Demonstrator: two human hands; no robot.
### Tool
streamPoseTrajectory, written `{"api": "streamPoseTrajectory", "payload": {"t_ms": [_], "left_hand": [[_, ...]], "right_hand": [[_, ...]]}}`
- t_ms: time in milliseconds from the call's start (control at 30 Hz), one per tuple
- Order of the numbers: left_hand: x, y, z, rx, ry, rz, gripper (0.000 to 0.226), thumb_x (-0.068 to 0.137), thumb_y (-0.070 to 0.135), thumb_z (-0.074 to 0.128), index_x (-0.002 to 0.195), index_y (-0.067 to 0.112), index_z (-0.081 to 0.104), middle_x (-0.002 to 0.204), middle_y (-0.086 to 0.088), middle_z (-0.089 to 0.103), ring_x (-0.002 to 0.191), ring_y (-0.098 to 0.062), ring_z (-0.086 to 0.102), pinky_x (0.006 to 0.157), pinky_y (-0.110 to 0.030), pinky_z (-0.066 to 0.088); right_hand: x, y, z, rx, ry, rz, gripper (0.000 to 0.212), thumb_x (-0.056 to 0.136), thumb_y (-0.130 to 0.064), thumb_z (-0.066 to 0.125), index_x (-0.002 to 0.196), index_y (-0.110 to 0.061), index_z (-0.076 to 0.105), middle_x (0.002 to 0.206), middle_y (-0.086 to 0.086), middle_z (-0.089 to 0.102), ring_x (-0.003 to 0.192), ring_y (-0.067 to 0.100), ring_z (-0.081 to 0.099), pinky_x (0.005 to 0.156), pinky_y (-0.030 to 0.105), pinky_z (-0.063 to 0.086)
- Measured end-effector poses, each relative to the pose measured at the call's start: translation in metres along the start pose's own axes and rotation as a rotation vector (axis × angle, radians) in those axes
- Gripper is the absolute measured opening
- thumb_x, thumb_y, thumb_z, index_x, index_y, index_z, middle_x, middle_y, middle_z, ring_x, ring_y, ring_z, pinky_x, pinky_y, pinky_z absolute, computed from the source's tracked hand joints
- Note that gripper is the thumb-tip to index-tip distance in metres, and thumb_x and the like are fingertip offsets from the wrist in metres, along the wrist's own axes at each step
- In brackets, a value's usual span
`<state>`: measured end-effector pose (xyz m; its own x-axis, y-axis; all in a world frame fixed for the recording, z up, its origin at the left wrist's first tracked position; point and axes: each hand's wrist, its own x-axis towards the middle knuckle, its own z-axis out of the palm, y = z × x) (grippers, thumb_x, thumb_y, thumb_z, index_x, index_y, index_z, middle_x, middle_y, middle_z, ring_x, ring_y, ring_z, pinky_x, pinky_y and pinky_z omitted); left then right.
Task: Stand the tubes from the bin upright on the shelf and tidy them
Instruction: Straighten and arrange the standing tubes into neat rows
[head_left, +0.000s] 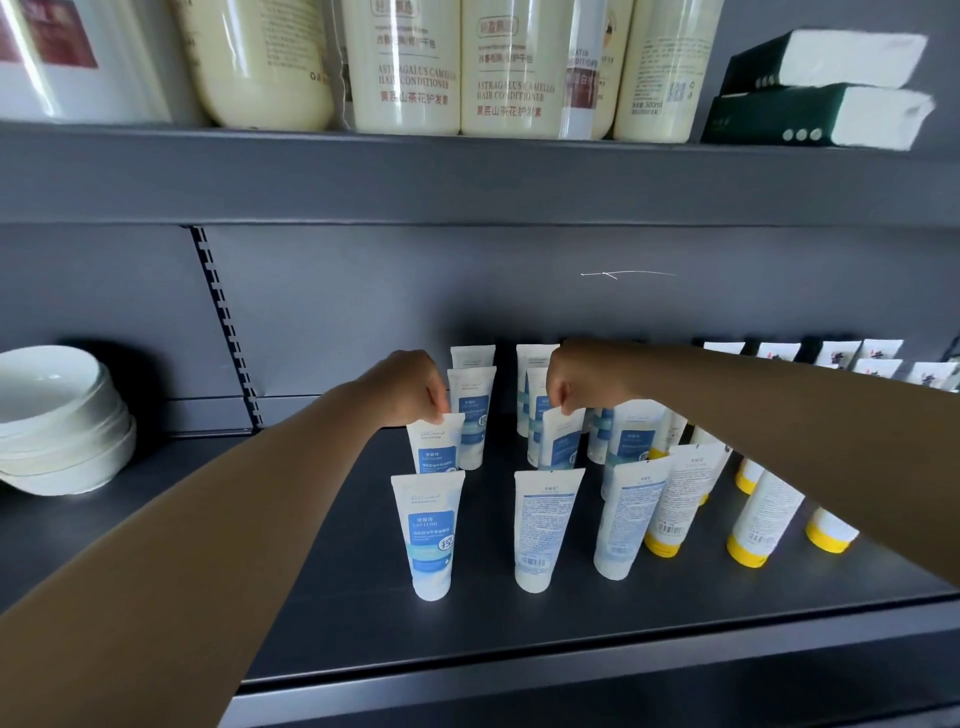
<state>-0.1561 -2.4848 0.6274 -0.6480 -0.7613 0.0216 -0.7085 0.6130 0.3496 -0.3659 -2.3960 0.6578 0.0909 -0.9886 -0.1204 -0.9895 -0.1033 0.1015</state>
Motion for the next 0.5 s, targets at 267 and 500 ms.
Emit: {"api": "streamPoseTrajectory", "payload": {"t_ms": [267,500], "left_hand": [[0.0020,0.0001,0.0000,0.016,-0.008,0.002,0.017,0.081,0.010,0.070,0.098,0.009,0.074,0.104,-0.006,0.071,0.095,-0.020,0.065,0.085,-0.027,0.051],[0.0016,0.0006,0.0019,0.019,0.008,0.004,0.017,0.082,0.011,0.070,0.098,0.009,0.074,0.105,-0.005,0.071,0.095,-0.020,0.065,0.088,-0.031,0.052]], "right_hand": [[-0.0024,0.0059,0.0036,-0.017,0.007,0.032,0.018,0.089,-0.016,0.063,0.104,-0.014,0.072,0.109,-0.003,0.068,0.087,0.009,0.058,0.088,0.026,0.050],[-0.0025,0.0075,0.0063,-0.011,0.013,0.045,0.018,0.089,-0.015,0.062,0.105,-0.013,0.071,0.108,0.000,0.069,0.084,0.009,0.055,0.084,0.023,0.049]]}}
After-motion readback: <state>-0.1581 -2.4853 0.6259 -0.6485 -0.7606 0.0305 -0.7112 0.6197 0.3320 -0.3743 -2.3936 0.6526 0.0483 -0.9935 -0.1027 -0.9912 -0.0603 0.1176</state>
